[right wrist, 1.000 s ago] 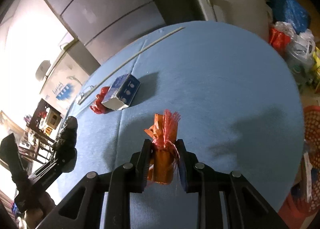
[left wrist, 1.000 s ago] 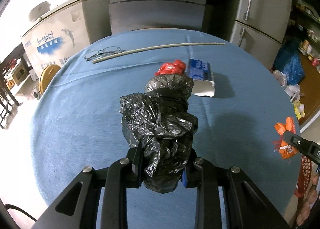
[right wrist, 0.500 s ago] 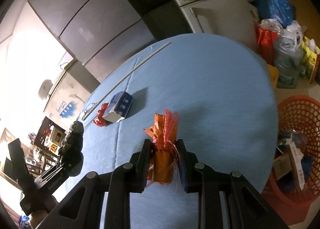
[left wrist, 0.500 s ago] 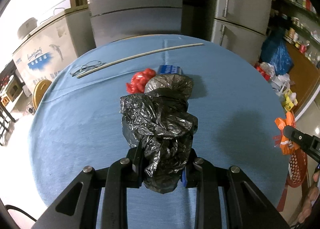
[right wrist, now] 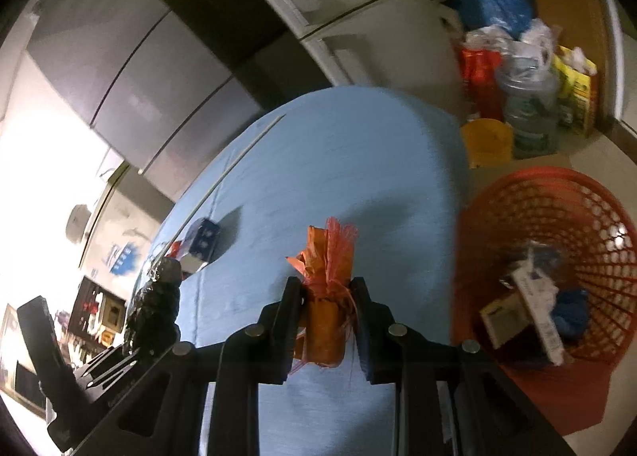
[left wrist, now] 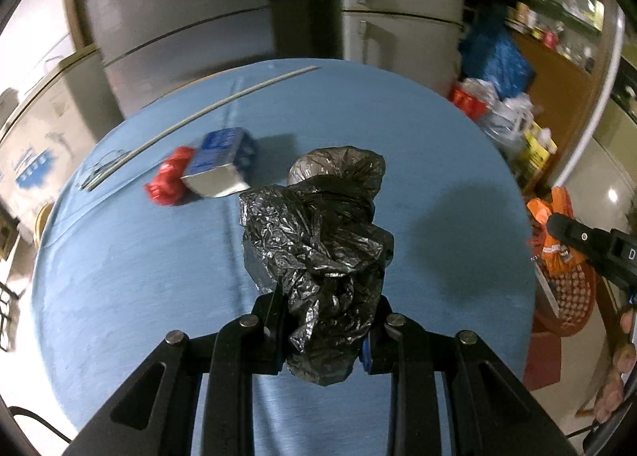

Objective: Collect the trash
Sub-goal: 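Carry the black bag with the left tool while the right carries the orange bag to the basket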

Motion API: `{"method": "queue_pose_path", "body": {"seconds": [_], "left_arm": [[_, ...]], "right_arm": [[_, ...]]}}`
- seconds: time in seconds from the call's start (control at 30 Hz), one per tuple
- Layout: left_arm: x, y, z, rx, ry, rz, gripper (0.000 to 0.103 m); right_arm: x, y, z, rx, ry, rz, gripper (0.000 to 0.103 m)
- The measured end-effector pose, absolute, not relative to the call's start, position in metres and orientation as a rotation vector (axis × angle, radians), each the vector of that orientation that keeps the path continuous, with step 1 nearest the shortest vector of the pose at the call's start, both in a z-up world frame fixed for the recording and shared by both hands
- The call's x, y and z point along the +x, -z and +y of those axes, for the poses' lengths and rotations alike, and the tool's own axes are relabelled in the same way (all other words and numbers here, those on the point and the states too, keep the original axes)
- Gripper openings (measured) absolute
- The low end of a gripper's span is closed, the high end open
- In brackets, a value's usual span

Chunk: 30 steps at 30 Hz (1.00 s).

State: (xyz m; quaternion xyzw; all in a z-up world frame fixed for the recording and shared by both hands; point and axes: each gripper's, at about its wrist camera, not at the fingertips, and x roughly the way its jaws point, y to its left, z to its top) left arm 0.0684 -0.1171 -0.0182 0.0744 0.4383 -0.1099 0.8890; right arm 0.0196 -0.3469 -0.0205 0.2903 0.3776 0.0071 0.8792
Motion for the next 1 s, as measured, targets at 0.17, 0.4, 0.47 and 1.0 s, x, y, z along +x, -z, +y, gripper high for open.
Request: {"method": "queue_pose_path", "body": {"seconds": [0.17, 0.4, 0.47, 1.0], "left_arm": [[0.068, 0.019, -0.147, 0.185, 0.285, 0.916, 0.028], [0.069, 0.022, -0.178, 0.214, 0.343, 0.931, 0.028], [0.069, 0.023, -0.185, 0.223, 0.357, 0.935, 0.028], [0.063, 0.007, -0.262, 0.288, 0.547, 0.901, 0.028]], "right_arm": [[0.007, 0.023, -0.374, 0.624, 0.045, 0.775, 0.027], [-0.01, 0.025, -0.412, 0.633, 0.138, 0.761, 0.027], [-0.015, 0.026, -0.422, 0.634, 0.162, 0.76, 0.027], [-0.036, 0.022, -0.465, 0.611, 0.291, 0.742, 0.027]]}}
